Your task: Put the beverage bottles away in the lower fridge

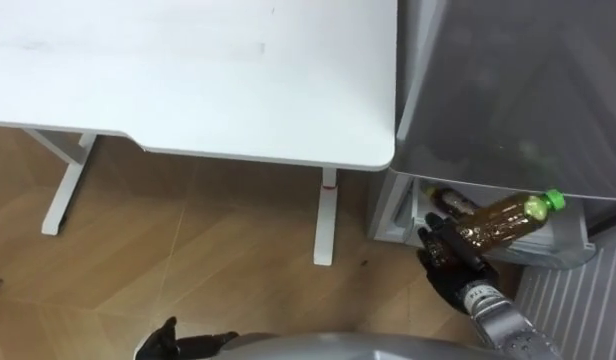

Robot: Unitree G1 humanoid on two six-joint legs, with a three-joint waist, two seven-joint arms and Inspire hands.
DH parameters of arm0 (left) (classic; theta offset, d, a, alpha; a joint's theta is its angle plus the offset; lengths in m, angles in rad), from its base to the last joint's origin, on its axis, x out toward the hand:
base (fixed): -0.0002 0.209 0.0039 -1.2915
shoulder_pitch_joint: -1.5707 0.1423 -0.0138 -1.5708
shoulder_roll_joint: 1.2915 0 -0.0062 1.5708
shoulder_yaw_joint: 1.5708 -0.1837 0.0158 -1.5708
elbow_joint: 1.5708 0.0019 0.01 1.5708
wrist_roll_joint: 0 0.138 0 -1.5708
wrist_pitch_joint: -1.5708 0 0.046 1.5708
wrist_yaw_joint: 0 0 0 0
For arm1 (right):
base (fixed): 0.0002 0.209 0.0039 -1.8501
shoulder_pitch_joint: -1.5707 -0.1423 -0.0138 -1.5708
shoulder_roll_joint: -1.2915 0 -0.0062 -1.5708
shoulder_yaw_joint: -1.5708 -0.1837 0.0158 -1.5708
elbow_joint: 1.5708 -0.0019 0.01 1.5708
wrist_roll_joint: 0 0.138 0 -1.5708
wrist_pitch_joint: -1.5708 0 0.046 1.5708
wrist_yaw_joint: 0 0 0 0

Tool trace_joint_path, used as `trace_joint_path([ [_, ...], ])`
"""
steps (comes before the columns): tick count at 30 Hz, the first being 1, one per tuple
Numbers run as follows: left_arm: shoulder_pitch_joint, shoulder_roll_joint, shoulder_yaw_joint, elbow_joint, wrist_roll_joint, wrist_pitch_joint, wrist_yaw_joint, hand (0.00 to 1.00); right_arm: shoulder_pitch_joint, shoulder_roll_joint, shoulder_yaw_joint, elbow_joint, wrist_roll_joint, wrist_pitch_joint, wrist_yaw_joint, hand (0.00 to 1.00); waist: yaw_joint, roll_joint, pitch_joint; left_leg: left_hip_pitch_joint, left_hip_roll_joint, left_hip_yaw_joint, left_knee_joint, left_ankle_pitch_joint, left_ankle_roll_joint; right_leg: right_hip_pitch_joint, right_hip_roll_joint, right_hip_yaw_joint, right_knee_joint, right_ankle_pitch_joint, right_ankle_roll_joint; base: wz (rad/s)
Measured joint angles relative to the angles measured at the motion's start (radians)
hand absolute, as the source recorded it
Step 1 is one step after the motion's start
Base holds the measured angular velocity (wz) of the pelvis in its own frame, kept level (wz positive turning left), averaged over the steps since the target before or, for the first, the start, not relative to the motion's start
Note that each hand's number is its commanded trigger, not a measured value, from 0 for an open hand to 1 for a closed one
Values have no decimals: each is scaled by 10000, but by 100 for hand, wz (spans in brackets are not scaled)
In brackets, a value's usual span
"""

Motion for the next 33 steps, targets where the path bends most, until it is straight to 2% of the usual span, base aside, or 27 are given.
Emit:
trace_joint_path([
  [11,277,-58,42,21,5,146,24,0,-23,107,2,46,1632,-320,-196,100,25,27,-16,53,4,8,15,-4,2,65,1,26,19,2,-2,0],
  [18,429,-81,-4,2,39,321,208,0,-44,107,4,14,2039,-322,-203,100,17,25,-14,39,3,2,19,-11,9,70,1,7,7,1,-2,0],
  [22,530,-73,-49,-4,471,371,201,0,-45,103,4,15,2388,-331,-260,100,21,35,-15,45,-6,-1,59,-8,10,71,1,18,-26,1,-1,0],
  [25,601,-63,-50,-21,643,560,158,0,-71,81,2,61,2702,-332,-340,100,19,40,-13,5,-10,-34,76,-8,10,61,-1,1,-35,-2,2,1],
  [27,595,-76,-49,-23,817,720,139,0,-457,74,-116,571,2857,-324,-387,100,13,94,-27,-129,-13,-47,129,-8,11,-33,-22,-34,-22,-2,2,4],
  [33,540,-26,-167,-129,1015,831,114,0,-1503,-25,-818,1670,2990,-438,-428,100,-41,281,3,-585,-31,-185,424,-13,22,-278,-77,-296,-14,1,9,14],
])
